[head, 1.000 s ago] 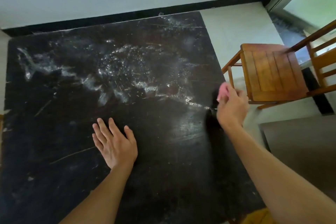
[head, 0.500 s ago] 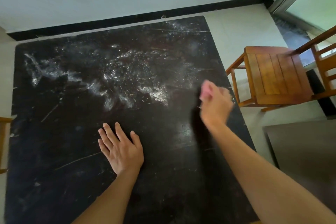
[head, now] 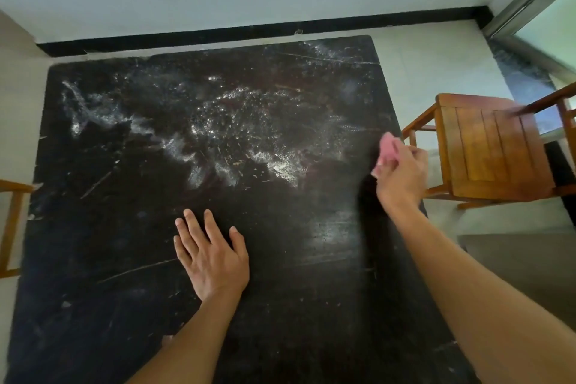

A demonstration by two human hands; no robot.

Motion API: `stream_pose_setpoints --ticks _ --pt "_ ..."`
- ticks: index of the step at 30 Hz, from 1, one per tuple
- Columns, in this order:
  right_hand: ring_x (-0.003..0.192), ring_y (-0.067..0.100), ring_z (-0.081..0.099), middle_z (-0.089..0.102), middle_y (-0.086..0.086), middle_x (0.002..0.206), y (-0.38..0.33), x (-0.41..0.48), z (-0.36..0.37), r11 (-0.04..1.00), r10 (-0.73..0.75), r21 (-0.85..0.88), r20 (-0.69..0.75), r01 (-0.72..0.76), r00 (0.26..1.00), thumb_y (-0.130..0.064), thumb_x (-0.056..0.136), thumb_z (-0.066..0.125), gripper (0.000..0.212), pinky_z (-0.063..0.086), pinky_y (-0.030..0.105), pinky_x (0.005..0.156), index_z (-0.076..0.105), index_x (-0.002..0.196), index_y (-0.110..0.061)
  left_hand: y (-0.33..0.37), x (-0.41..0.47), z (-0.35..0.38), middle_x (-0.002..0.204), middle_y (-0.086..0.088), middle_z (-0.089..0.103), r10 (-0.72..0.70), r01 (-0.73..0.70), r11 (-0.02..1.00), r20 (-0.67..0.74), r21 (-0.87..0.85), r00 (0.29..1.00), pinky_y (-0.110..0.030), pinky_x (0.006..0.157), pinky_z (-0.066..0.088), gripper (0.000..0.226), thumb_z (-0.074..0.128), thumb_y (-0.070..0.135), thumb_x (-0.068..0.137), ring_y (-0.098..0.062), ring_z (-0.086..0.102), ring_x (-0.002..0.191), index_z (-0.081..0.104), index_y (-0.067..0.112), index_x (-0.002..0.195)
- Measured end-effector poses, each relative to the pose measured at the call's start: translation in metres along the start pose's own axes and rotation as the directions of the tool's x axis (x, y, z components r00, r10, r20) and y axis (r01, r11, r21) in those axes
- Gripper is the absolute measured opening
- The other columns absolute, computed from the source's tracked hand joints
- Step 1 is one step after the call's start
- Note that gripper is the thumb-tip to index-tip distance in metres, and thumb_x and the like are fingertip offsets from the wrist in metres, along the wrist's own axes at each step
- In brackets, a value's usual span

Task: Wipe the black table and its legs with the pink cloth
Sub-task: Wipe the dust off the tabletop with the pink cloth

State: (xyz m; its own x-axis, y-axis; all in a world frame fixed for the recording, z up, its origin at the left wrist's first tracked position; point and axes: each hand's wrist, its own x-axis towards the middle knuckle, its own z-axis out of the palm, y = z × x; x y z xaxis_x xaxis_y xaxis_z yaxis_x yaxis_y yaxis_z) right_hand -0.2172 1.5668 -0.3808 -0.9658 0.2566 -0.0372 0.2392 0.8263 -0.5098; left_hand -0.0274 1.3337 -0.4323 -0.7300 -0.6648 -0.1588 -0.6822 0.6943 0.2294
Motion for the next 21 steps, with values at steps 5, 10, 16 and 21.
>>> stream_pose_setpoints --ticks 5,10,16,21 --pt "0.124 0.031 0.043 0.044 0.016 0.135 -0.001 0.004 0.026 0.996 0.092 0.001 0.009 -0.092 0.996 -0.005 0.092 0.051 0.039 0.035 0.031 0.097 0.049 0.132 -0.003 -0.002 0.0 0.001 0.157 -0.02 0.015 -0.007 0.007 1.0 -0.003 0.005 1.0 -0.051 0.118 0.008 0.059 0.046 0.035 0.095 -0.034 0.005 0.147 0.031 0.007 0.145" --pt "0.121 0.033 0.051 0.057 0.019 0.13 -0.085 0.006 0.061 0.914 -0.404 0.13 0.25 0.383 0.88 0.005 0.086 0.048 0.04 0.041 0.041 0.103 0.059 0.124 -0.001 -0.004 0.0 0.003 0.157 -0.019 0.018 -0.017 0.017 1.0 -0.041 0.004 0.999 -0.05 0.118 0.01 0.058 0.038 0.039 0.095 -0.032 0.007 0.146 0.033 0.008 0.144" --pt "0.107 0.03 0.056 0.062 0.014 0.114 -0.015 0.078 0.0 0.99 -0.141 -0.016 0.052 0.142 0.989 0.0 0.088 0.052 0.025 0.045 0.036 0.091 0.061 0.111 -0.004 0.001 0.0 0.002 0.157 -0.018 0.019 -0.026 0.026 1.0 -0.059 -0.004 0.998 -0.05 0.118 0.011 0.061 0.034 0.042 0.093 -0.032 0.008 0.146 0.034 0.008 0.144" --pt "0.097 0.026 0.055 0.057 0.007 0.109 -0.012 0.09 0.037 0.997 0.023 -0.078 -0.033 -0.026 0.999 0.002 0.087 0.057 0.026 0.052 0.038 0.089 0.056 0.106 -0.015 0.002 0.0 0.001 0.157 -0.016 0.018 -0.034 0.035 0.999 -0.047 0.019 0.998 -0.048 0.119 0.009 0.064 0.029 0.046 0.092 -0.03 0.007 0.147 0.034 0.01 0.144"
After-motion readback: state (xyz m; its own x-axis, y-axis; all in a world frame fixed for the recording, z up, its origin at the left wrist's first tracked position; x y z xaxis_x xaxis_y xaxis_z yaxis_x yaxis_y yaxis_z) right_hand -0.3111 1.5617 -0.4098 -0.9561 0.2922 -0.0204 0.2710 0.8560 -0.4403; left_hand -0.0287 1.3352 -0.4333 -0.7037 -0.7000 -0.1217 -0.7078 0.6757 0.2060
